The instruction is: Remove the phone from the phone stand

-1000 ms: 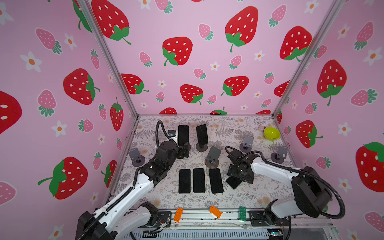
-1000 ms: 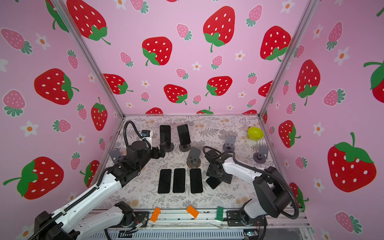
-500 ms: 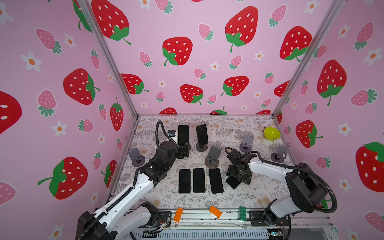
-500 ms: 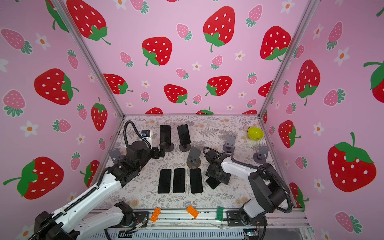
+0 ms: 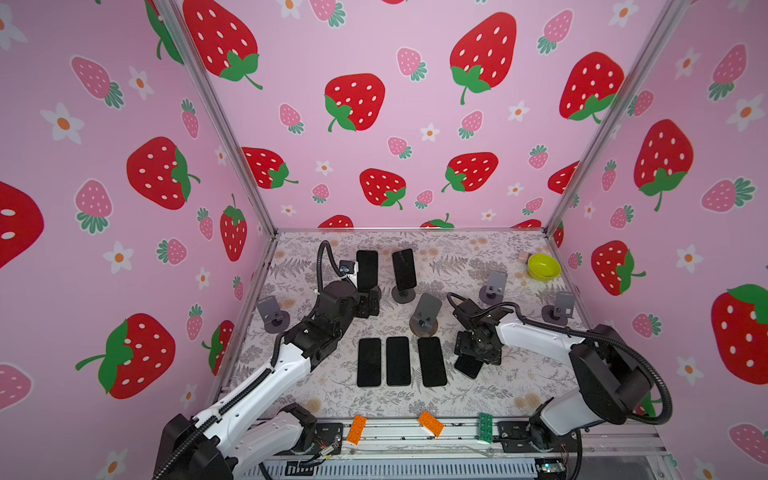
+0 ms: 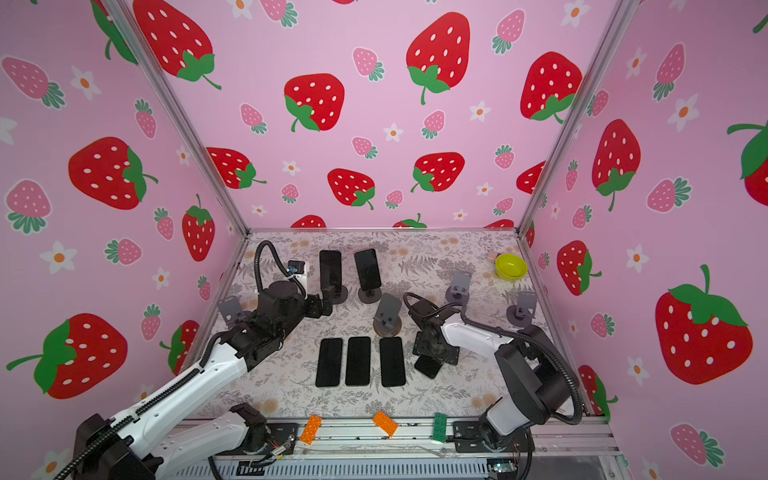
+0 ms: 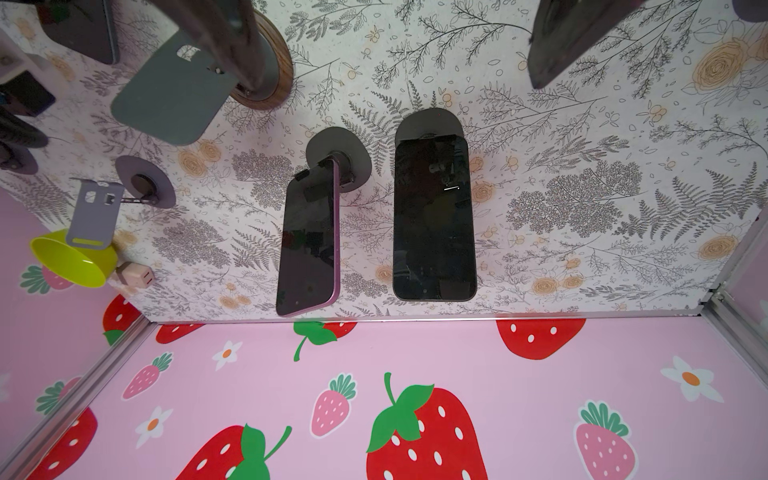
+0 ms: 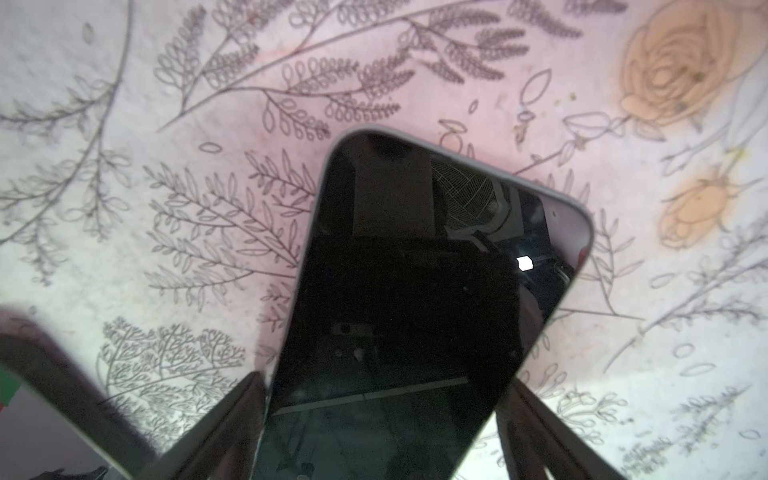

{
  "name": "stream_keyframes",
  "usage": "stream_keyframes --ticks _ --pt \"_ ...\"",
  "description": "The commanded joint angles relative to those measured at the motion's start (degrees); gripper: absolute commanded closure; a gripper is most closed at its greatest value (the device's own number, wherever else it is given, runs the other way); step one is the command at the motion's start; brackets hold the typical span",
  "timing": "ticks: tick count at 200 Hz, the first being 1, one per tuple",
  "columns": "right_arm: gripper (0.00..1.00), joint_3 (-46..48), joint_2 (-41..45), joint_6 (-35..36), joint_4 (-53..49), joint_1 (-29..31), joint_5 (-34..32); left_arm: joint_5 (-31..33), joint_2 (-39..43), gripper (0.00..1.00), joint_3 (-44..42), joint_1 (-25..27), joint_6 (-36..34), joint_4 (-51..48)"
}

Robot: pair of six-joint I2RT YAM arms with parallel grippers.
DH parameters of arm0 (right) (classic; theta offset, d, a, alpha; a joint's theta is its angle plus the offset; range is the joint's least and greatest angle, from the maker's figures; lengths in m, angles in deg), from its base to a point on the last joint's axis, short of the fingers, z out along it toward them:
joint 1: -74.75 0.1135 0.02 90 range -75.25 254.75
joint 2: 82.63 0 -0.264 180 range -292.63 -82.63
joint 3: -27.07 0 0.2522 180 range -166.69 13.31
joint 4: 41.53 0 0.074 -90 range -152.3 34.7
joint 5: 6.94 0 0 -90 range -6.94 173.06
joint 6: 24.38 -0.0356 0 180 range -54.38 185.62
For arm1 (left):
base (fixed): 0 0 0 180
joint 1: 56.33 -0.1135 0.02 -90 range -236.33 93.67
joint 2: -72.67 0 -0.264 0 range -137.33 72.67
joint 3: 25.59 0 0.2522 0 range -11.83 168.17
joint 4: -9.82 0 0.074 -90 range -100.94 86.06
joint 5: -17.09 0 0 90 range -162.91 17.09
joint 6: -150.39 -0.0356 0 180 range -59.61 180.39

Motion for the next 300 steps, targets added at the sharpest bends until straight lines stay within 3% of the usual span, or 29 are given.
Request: stream_keyframes --ticks 1,84,147,252,300 --pt "0.13 1.39 0.44 4.36 -1.67 1.87 -0.89 0.31 -0.48 0.01 0.75 -0.27 -0.30 0.93" --pt "0.13 2.43 2.12 10.51 -2.89 10.82 -3.81 3.65 -1.99 0.00 2.53 -0.27 1.54 5.03" --pt "0.15 4.45 5.74 22.52 1.50 11.40 -4.38 3.41 -1.83 0.01 1.47 -0.27 1.74 6.21" --pt "0.09 5.87 9.60 24.23 4.77 11.45 -0.08 5.64 -2.77 0.01 3.42 -0.27 3.32 4.73" --pt "0.05 1.71 17.16 21.32 3.73 11.33 -12.34 6.19 -3.41 0.00 9.05 -0.27 6.40 -0.91"
